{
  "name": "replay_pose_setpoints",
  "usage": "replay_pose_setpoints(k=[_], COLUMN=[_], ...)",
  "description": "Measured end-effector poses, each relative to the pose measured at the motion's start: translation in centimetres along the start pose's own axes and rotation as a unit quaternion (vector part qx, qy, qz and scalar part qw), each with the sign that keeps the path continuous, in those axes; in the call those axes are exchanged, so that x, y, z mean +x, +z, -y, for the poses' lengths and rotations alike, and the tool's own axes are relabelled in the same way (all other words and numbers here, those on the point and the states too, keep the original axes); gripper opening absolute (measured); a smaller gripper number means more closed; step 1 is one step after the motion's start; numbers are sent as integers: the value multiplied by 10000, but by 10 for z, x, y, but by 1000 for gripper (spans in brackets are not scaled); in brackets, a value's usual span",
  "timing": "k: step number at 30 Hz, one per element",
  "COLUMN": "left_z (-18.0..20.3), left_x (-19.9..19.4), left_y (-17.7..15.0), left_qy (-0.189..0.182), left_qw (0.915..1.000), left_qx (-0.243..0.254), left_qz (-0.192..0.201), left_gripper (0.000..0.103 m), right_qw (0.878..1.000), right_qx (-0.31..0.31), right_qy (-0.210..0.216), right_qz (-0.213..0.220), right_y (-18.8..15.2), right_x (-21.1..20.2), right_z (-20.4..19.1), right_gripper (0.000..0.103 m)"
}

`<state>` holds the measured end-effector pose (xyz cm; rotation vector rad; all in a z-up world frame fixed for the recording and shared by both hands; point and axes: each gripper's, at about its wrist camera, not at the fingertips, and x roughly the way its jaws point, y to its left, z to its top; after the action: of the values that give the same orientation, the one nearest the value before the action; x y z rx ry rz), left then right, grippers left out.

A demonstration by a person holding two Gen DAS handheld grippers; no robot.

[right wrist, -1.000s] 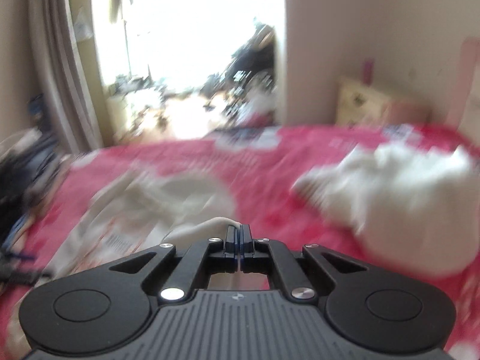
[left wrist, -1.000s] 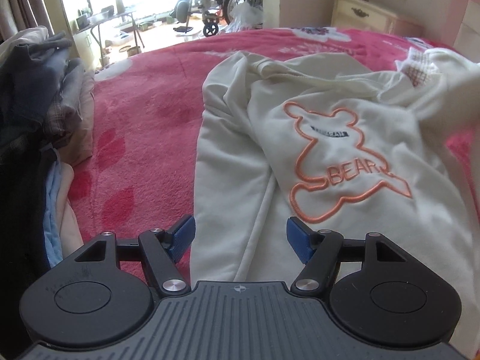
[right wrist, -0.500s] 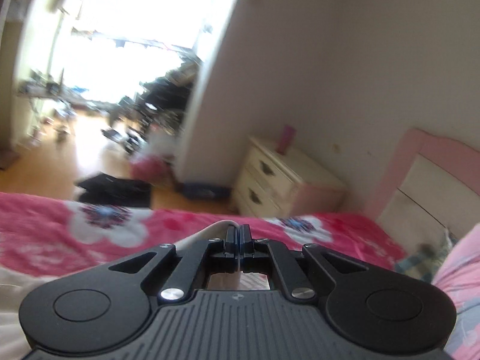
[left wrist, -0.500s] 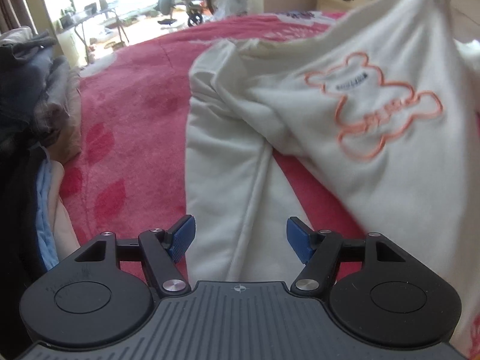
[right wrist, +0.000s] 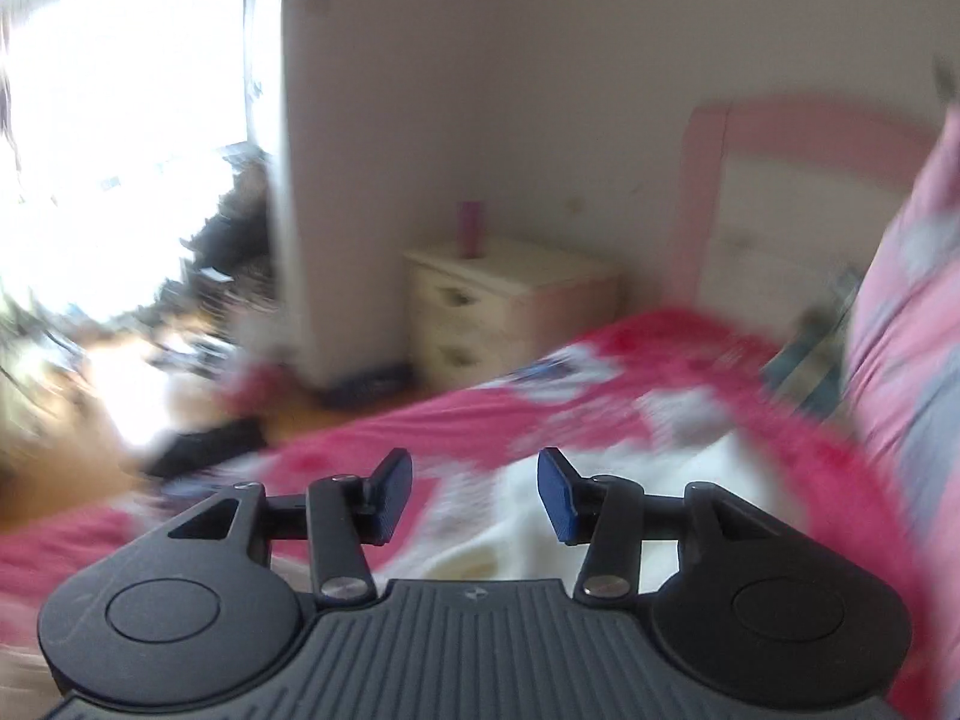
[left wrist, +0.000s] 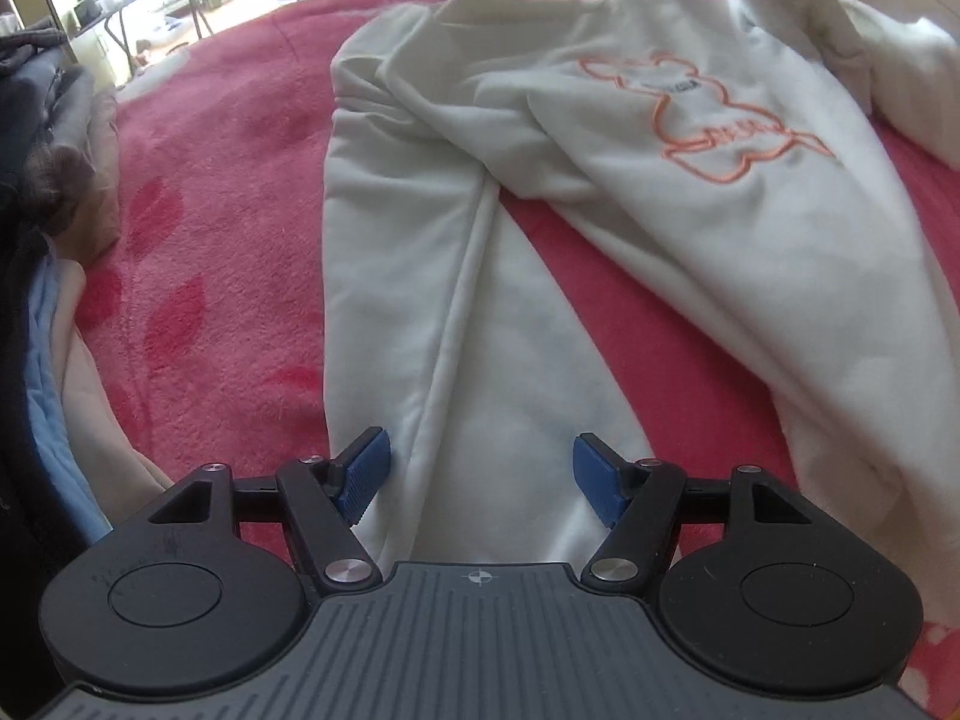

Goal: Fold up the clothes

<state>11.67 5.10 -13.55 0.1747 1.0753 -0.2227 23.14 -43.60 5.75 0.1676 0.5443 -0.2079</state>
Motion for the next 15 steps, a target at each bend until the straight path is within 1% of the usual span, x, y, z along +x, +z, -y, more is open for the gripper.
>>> replay_pose_setpoints(k=[1, 3, 4, 5, 6, 7, 8, 10, 12, 14, 15], left_z=[1, 4, 5, 5, 6, 6, 6, 3, -6, -17, -24], left_x=[0, -1, -1, -1, -2, -3, -4, -8, -17, -29, -36], left_y=[-1, -3, -4, -5, -6, -5, -5, -3, 3, 12, 18], left_qy=[33, 106, 145, 184, 224, 285, 354, 470, 576, 900, 1155], left_qw=[10000, 9999, 9999, 9998, 9997, 9995, 9992, 9985, 9972, 9933, 9894], left_qx=[-3, 5, -4, -12, -21, -43, -71, -166, -333, -418, -433], left_qz=[14, 68, 92, 116, 140, 158, 174, 215, 334, 593, 771], left_gripper=[68, 67, 62, 52, 46, 36, 23, 8, 6, 5, 5], right_qw=[9992, 9929, 9874, 9826, 9775, 9724, 9678, 9596, 9508, 9467, 9450], right_qx=[112, 334, 445, 475, 481, 505, 561, 687, 884, 1011, 1064], right_qy=[364, 1091, 1452, 1665, 1835, 1947, 2001, 1965, 1924, 1885, 1861], right_qz=[-112, -335, -446, -670, -926, -1180, -1419, -1892, -2261, -2408, -2470], right_y=[-10, -31, -41, -63, -90, -114, -139, -186, -217, -233, -240], right_x=[-16, -49, -66, -77, -86, -93, -97, -101, -100, -99, -98], right_z=[1, 4, 6, 2, -3, -5, -7, -10, -7, -2, 0], right_gripper=[51, 55, 59, 61, 61, 61, 61, 61, 61, 61, 61])
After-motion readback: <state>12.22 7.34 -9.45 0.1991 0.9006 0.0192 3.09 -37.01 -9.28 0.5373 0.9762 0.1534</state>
